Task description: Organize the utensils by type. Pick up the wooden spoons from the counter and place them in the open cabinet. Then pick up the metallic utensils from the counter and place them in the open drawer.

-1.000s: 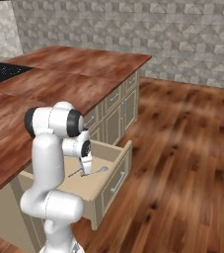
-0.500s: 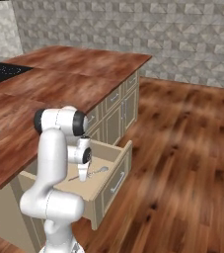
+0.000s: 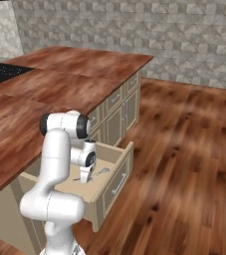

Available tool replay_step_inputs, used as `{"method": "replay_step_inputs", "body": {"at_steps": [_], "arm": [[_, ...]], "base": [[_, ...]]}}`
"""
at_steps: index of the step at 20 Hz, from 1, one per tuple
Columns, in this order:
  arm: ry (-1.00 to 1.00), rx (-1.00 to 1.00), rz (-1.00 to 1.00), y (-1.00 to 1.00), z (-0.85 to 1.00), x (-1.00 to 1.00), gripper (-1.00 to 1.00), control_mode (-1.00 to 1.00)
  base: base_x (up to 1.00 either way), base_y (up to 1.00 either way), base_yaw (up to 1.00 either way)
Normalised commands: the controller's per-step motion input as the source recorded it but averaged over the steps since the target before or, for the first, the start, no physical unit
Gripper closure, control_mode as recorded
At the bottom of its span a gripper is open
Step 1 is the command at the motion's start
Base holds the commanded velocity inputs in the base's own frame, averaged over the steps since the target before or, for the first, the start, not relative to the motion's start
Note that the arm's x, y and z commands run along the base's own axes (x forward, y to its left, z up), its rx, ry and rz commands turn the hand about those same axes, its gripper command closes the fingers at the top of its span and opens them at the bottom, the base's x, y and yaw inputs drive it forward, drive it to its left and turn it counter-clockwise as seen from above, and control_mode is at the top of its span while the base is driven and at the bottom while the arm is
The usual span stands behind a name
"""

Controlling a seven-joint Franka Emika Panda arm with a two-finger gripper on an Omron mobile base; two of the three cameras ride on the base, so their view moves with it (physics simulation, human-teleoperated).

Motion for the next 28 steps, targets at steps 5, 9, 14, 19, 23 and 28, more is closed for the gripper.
{"method": "replay_step_inputs", "body": {"at_steps": [5,9,14,19,23,28], "arm": [[0.0,-0.06,-0.1,-0.04,-0.38,0.19,1.0,-1.0],[0.0,-0.06,-0.01,-0.01,-0.28,0.18,-1.0,-1.0],[0.0,-0.03,0.0,-0.09,-0.05,0.01,-1.0,-1.0],[-0.02,0.0,0.0,-0.12,0.24,-0.07,-1.0,-1.0],[0.0,0.0,0.02,-0.08,0.47,-0.01,-1.0,-1.0],[-0.05,0.0,0.12,-0.13,0.59,-0.14,-1.0,-1.0]], "base": [[0.0,0.0,0.0],[0.0,0.0,0.0],[0.0,0.0,0.0],[0.0,0.0,0.0],[0.0,0.0,0.0],[0.0,0.0,0.0]]}}
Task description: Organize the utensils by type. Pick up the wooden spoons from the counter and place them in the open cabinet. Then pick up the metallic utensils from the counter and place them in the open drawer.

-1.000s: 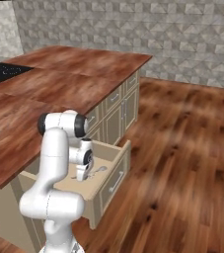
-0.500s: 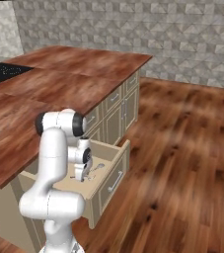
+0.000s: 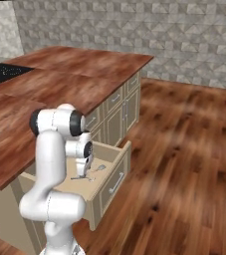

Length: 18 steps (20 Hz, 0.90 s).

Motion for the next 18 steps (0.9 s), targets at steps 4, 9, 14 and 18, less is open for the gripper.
{"method": "replay_step_inputs", "body": {"at_steps": [4,9,14,18], "arm": [[-0.11,0.0,0.19,-0.11,0.68,-0.31,-1.0,-1.0],[-0.19,0.0,0.36,-0.02,0.67,-0.46,-1.0,-1.0],[-0.22,0.01,0.39,-0.02,0.79,-0.47,-1.0,-1.0],[-0.11,0.05,0.37,-0.01,0.83,-0.33,-1.0,-1.0]], "base": [[0.0,0.0,0.0],[0.0,0.0,0.0],[0.0,0.0,0.0],[0.0,0.0,0.0]]}}
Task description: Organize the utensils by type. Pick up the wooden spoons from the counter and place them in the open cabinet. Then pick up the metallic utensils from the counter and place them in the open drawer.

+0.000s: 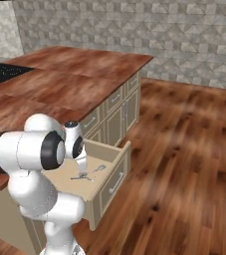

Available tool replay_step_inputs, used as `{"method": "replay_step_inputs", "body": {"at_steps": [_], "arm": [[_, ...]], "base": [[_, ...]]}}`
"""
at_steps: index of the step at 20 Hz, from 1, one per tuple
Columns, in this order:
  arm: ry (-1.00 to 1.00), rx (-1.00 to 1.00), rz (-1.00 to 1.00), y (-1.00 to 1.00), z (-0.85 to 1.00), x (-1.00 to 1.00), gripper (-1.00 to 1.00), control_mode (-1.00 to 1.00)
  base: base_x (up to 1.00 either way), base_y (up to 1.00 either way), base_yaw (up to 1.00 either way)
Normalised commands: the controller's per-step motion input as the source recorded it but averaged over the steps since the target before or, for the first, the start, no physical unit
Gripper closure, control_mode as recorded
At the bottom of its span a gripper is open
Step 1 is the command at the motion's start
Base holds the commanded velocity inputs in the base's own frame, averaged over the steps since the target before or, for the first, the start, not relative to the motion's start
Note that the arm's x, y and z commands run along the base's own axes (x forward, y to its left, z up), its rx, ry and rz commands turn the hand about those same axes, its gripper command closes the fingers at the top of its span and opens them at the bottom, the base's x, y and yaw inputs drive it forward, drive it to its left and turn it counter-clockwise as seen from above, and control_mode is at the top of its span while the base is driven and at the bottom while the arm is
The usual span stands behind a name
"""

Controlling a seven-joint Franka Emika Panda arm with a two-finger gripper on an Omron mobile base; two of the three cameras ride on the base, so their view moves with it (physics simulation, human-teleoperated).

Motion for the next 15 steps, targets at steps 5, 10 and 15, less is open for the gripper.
{"method": "replay_step_inputs", "body": {"at_steps": [5,10,15], "arm": [[0.02,0.04,0.36,0.0,0.91,-0.24,-1.0,-1.0],[0.0,0.0,0.42,0.0,0.9,-0.37,-1.0,-1.0],[-0.11,-0.1,0.3,0.0,0.67,-0.63,-1.0,-1.0]], "base": [[0.0,0.0,0.0],[0.0,0.0,0.0],[0.0,0.0,0.0]]}}
